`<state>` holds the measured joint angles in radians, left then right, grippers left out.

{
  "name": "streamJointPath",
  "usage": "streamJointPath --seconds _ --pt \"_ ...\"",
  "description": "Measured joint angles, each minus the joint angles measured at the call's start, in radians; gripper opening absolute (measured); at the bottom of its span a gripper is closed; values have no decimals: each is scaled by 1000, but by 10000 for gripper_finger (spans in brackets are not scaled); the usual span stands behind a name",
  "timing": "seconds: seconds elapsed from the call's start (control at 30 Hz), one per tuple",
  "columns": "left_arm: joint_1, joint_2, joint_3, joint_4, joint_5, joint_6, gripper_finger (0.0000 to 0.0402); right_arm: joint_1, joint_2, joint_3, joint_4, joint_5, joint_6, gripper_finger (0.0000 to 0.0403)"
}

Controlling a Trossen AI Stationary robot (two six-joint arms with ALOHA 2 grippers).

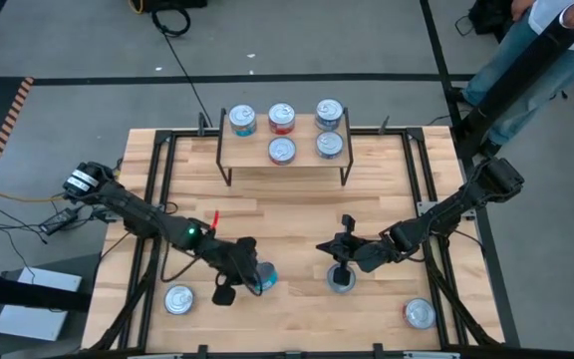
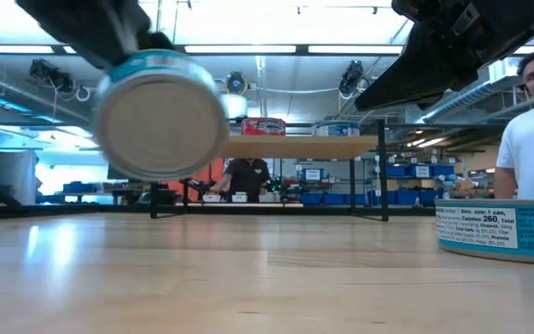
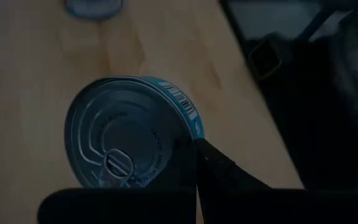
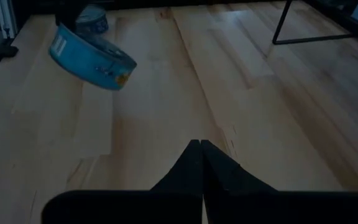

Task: Stack canned seafood by type on shelf
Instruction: Put the yellow blue tuna can on the shelf aligned with the other yellow blue tuna can

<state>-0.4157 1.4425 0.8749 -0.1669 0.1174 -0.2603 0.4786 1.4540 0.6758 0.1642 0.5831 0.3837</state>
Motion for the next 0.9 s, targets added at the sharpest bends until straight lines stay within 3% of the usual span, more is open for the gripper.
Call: streamJointPath --seconds 0.3,0.53,0.73,0.9 --pt "146 0 -167 329 144 13 0 -1 0 0 21 -16 13 3" --pt "237 6 -287 582 234 -57 0 -29 13 0 113 -99 -18 3" --pt "266 85 -310 644 258 -85 0 -60 109 6 243 -192 -107 4" --pt "265 161 -310 779 324 -120 0 -79 154 44 243 -220 -125 5"
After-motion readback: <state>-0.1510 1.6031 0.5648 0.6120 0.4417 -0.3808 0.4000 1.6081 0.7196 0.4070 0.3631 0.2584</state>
